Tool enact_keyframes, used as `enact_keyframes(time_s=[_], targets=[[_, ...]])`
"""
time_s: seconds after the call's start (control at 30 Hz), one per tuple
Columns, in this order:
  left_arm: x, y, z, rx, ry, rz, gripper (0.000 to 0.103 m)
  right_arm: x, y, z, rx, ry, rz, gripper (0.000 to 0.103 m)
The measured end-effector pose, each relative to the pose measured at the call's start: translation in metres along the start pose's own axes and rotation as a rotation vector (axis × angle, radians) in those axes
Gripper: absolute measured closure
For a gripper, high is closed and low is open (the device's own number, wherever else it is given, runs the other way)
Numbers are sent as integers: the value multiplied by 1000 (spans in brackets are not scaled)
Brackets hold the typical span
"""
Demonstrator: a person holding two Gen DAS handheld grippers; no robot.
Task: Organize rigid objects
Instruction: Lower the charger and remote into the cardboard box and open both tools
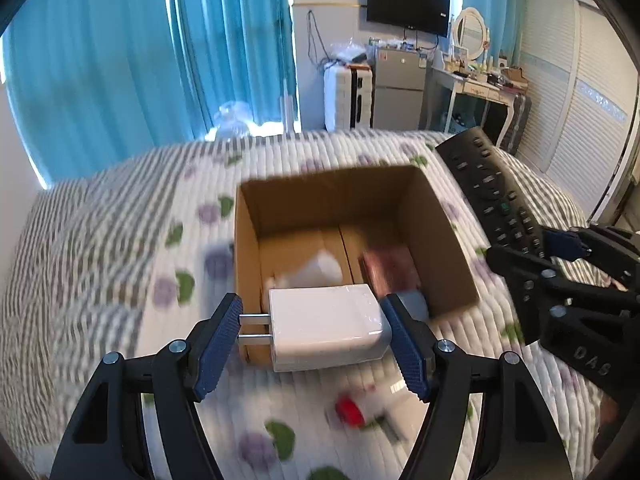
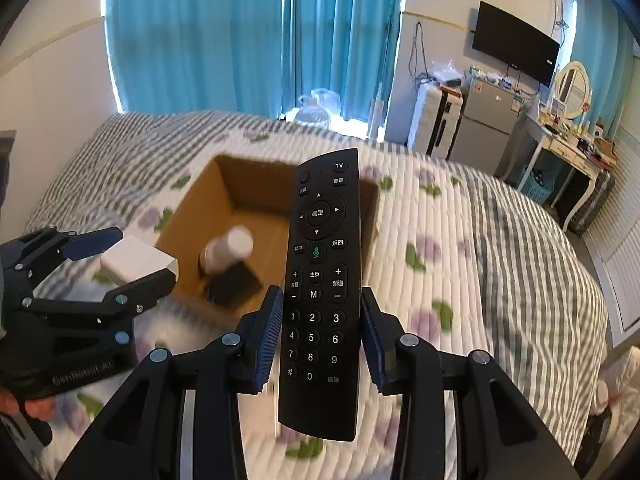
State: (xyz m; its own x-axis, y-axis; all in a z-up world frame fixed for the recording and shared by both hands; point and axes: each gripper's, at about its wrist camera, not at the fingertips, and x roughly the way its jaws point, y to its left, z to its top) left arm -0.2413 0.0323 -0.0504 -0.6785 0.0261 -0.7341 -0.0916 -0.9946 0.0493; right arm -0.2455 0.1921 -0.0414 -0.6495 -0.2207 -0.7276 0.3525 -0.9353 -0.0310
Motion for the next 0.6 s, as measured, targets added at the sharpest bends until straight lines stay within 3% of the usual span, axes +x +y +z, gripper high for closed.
enact_keyframes(time_s=[0.17,0.37,0.6], targets=[[27,7,25,25,-1,28,31,49,1,27,2,29,-8,66],[65,11,24,36,33,29,31,111,-6,25,12,101,0,66],[88,13,19,16,50,23,31,133,-12,16,-2,98,11,64]])
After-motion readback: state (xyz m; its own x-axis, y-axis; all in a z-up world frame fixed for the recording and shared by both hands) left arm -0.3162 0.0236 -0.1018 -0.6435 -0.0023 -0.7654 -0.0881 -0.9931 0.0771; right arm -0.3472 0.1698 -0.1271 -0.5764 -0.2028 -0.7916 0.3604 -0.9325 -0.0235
